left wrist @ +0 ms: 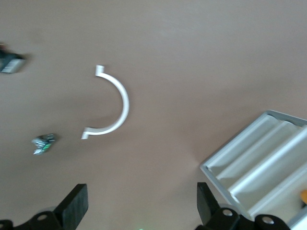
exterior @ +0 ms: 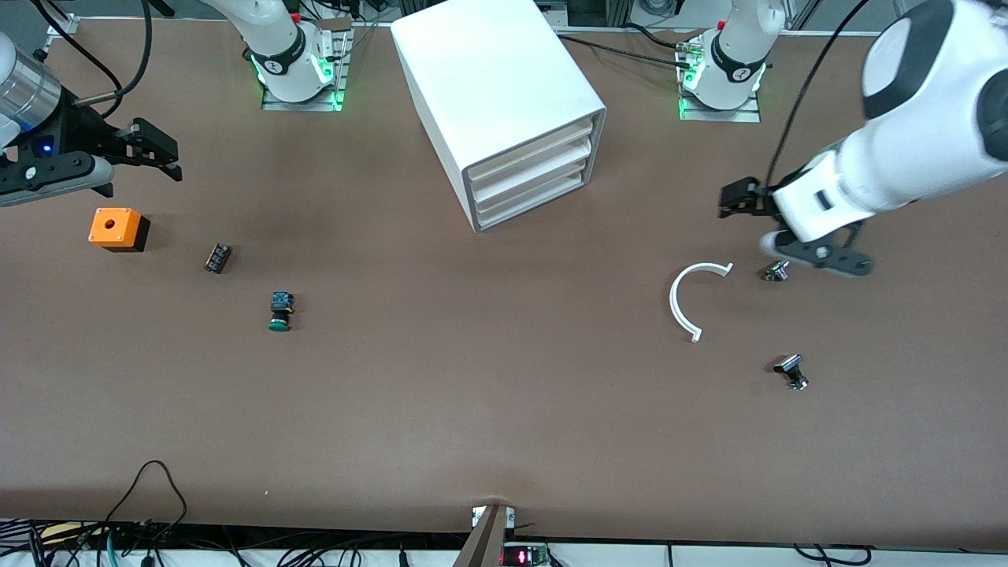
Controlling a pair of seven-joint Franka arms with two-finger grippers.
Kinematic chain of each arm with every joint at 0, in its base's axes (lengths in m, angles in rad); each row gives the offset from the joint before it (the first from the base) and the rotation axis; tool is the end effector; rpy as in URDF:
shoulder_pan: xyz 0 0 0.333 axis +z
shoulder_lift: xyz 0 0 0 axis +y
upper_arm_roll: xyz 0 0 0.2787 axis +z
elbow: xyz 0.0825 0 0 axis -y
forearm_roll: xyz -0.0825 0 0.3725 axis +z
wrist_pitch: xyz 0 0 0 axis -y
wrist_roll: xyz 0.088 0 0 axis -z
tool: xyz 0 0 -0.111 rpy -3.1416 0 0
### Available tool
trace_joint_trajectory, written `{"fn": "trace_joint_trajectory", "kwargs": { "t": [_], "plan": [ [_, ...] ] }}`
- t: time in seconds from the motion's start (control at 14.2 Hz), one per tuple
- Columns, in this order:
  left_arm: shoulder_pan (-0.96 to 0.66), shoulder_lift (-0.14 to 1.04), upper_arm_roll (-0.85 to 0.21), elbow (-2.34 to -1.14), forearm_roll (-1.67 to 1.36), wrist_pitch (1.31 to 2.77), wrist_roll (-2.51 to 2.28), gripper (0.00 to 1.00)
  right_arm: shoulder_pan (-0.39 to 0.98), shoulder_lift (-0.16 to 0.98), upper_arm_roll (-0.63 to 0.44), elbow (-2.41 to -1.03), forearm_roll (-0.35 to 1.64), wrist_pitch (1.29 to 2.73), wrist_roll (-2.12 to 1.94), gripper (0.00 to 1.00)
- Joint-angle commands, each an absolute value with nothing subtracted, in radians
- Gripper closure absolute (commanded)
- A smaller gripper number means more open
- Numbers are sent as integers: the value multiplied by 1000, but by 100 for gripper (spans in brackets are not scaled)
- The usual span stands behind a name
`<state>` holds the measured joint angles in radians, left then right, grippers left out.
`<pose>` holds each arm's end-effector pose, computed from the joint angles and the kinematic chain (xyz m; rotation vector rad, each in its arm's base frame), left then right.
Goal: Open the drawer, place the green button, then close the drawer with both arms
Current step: 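Move the left gripper toward the white cabinet's drawer handle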
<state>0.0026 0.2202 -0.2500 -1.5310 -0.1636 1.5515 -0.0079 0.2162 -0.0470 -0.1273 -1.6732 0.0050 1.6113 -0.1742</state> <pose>0.5667 -0.1503 0.4812 2.9140 -0.3310 -0.3228 0.5302 0.0465 0.5645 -3.1029 -0.4105 0.0232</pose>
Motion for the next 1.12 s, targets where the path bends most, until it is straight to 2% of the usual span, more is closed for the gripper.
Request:
{"fn": "trace_joint_trajectory", "kwargs": {
  "t": [0.0,0.28,0.84,1.05],
  "plan": [
    [-24,305,-259,-1457,-211,1536,0,0,206,-38,-118,-1654,-2,1606,-179,0],
    [-116,420,-261,-1427,-260,1534,61,0,206,-34,-118,-1652,-5,1606,-178,0],
    [-192,685,-261,-1399,-492,1545,349,0,204,-25,-118,-1651,-5,1611,-176,0],
    [-201,774,-261,-1390,-590,1555,440,0,204,-12,-118,-1652,6,1678,-182,0]
  ]
}}
